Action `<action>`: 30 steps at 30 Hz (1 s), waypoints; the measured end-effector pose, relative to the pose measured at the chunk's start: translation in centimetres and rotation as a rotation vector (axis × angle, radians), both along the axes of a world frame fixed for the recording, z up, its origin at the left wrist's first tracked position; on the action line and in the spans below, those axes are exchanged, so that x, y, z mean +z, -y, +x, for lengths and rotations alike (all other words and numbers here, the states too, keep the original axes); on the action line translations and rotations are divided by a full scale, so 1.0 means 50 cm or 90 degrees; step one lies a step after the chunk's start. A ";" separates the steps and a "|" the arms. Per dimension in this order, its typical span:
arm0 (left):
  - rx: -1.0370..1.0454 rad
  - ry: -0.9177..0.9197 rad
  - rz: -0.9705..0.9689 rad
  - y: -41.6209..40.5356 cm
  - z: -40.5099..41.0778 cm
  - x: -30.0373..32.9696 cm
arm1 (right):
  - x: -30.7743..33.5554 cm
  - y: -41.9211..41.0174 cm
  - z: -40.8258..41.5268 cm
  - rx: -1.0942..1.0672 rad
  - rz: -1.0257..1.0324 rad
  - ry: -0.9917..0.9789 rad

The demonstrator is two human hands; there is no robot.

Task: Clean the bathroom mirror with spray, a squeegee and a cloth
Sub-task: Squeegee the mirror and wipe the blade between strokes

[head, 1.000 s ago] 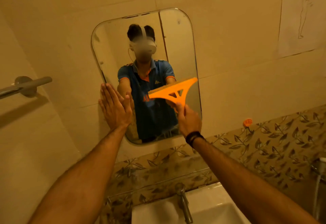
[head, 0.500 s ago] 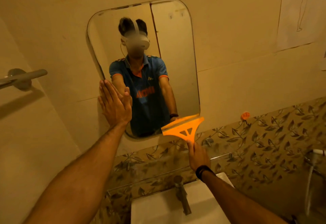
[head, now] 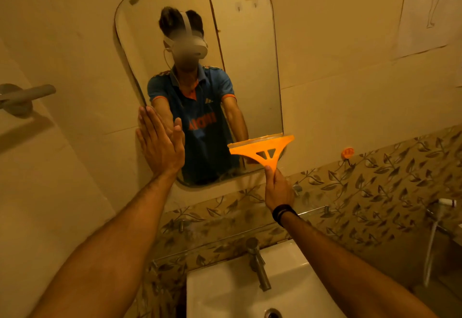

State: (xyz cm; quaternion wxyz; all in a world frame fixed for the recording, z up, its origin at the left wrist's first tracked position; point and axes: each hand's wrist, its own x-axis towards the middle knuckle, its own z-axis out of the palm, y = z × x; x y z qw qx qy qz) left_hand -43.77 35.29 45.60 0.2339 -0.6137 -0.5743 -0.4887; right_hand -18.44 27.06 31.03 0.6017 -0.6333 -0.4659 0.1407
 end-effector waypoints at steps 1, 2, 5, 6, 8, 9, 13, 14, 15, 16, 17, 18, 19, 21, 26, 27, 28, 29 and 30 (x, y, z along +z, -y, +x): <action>0.004 -0.009 -0.002 0.002 -0.005 -0.006 | -0.020 0.005 -0.005 0.005 -0.016 -0.001; 0.008 -0.018 -0.005 0.005 -0.008 -0.009 | -0.041 0.012 -0.008 0.007 -0.033 0.004; 0.001 -0.037 -0.011 0.011 -0.017 -0.018 | -0.097 0.040 -0.013 0.015 -0.076 0.027; -0.001 -0.041 -0.008 0.011 -0.020 -0.020 | -0.112 0.050 -0.014 0.016 -0.084 0.032; 0.000 -0.045 0.003 0.007 -0.033 -0.028 | -0.132 0.067 -0.017 0.017 -0.086 0.067; 0.006 -0.044 0.006 0.004 -0.043 -0.034 | -0.136 0.073 -0.020 0.023 -0.076 0.093; 0.072 -0.059 0.015 -0.006 -0.076 -0.066 | -0.089 0.057 -0.054 0.056 0.004 0.143; 0.078 -0.065 0.021 -0.008 -0.077 -0.069 | -0.067 0.045 -0.063 0.050 0.005 0.147; 0.080 -0.070 0.026 -0.010 -0.076 -0.069 | -0.048 0.034 -0.070 0.044 -0.001 0.150; 0.080 -0.070 0.028 -0.012 -0.076 -0.069 | -0.037 0.026 -0.076 0.044 -0.010 0.151; 0.079 -0.070 0.029 -0.014 -0.075 -0.067 | -0.035 0.020 -0.078 0.047 -0.019 0.151; 0.076 -0.069 0.028 -0.016 -0.078 -0.068 | -0.042 0.019 -0.080 0.053 -0.029 0.149; 0.075 -0.073 0.028 -0.016 -0.081 -0.070 | -0.056 0.023 -0.081 0.057 -0.040 0.145; 0.073 -0.083 0.025 -0.016 -0.087 -0.074 | -0.092 0.040 -0.083 0.068 -0.070 0.145; 0.047 -0.089 0.020 -0.013 -0.091 -0.072 | -0.130 0.073 -0.101 0.068 -0.117 0.164; 0.047 -0.090 0.019 -0.013 -0.091 -0.071 | -0.123 0.075 -0.110 0.070 -0.089 0.155; 0.051 -0.093 0.022 -0.013 -0.091 -0.072 | -0.112 0.075 -0.121 0.076 -0.056 0.151; 0.056 -0.097 0.023 -0.013 -0.090 -0.072 | -0.096 0.072 -0.132 0.081 -0.033 0.155; 0.059 -0.098 0.023 -0.012 -0.089 -0.072 | -0.078 0.066 -0.142 0.083 -0.025 0.166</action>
